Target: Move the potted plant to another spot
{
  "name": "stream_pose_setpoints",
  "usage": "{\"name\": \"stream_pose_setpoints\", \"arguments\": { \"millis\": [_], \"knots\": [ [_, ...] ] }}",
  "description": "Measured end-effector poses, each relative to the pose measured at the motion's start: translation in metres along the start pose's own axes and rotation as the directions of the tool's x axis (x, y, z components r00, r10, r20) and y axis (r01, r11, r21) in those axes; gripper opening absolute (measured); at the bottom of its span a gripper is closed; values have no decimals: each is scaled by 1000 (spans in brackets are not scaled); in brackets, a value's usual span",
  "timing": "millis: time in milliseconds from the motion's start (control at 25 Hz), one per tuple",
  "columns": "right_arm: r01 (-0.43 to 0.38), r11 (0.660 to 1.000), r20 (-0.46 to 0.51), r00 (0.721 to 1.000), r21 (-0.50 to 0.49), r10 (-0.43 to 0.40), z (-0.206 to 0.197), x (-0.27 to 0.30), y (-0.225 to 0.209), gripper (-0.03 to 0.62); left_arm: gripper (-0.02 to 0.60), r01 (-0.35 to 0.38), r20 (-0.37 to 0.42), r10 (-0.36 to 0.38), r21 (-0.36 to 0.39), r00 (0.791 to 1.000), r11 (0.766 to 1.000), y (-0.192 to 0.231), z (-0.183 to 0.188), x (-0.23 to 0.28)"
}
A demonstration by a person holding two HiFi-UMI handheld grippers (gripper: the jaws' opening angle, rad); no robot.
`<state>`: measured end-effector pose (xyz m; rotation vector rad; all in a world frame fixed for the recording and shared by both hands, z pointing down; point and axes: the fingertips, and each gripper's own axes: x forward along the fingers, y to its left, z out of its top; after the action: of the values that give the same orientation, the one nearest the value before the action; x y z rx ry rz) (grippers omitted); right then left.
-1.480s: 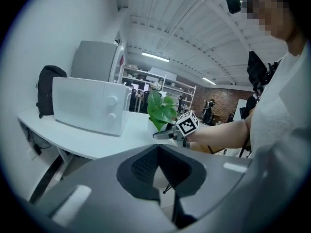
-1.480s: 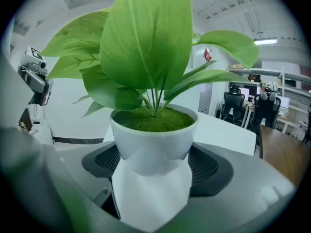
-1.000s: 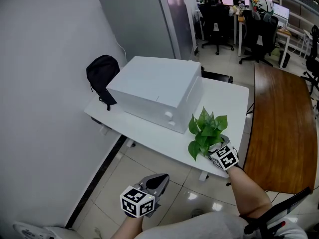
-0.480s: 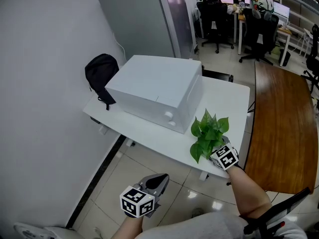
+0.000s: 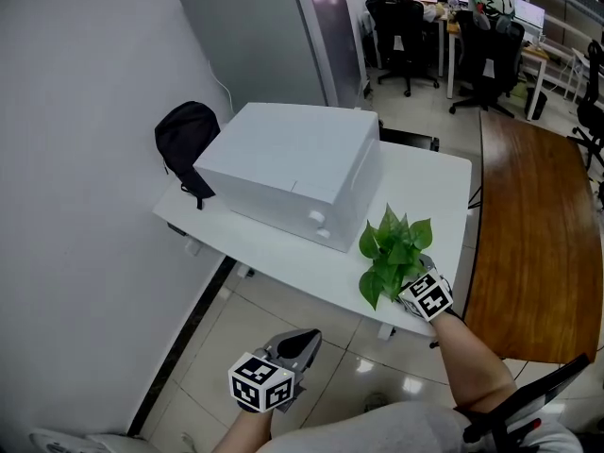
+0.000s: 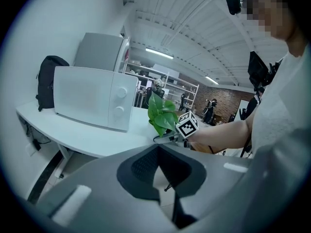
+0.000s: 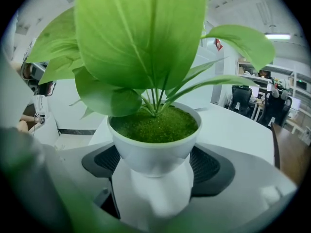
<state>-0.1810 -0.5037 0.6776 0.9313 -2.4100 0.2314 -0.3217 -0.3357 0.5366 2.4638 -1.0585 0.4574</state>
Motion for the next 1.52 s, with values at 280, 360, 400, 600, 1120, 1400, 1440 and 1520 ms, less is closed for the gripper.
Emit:
{"name": "stream_pose_setpoints", "arguments": {
  "millis": [280, 360, 400, 600, 1120, 1400, 1440, 1520],
  "knots": [
    [-2, 1000, -27, 1000, -10, 2, -9, -10, -3, 480, -5, 46, 6, -46, 17, 999, 999, 2, 9, 17],
    [5, 1000, -23, 1000, 16, -5, -13, -25, -7, 480, -5, 63, 11, -64, 25, 998, 998, 0, 14, 21],
    [13, 999, -18, 1000, 35, -12, -15, -35, -10, 479, -5, 74, 13, -74, 31, 997, 997, -2, 17, 22],
    [47, 995, 46, 998, 93, -52, -7, -106, -17, 411, -5, 126, 34, -128, 64, 991, 990, -16, 36, 31],
    [50, 993, 330, 940, 107, -83, 39, -315, 89, 83, -5, 383, 51, -403, 218, 914, 897, -181, 54, 36],
    [46, 993, 379, 922, 107, -84, 3, -421, 200, 49, -5, 470, 44, -496, 255, 867, 845, -309, 6, -31],
    [46, 993, 379, 922, 108, -84, -5, -434, 216, 49, -5, 480, 41, -504, 249, 863, 841, -326, -6, -41],
    [41, 993, 379, 922, 109, -80, -21, -459, 250, 49, -5, 498, 31, -520, 246, 854, 832, -360, -31, -64]
  ]
}}
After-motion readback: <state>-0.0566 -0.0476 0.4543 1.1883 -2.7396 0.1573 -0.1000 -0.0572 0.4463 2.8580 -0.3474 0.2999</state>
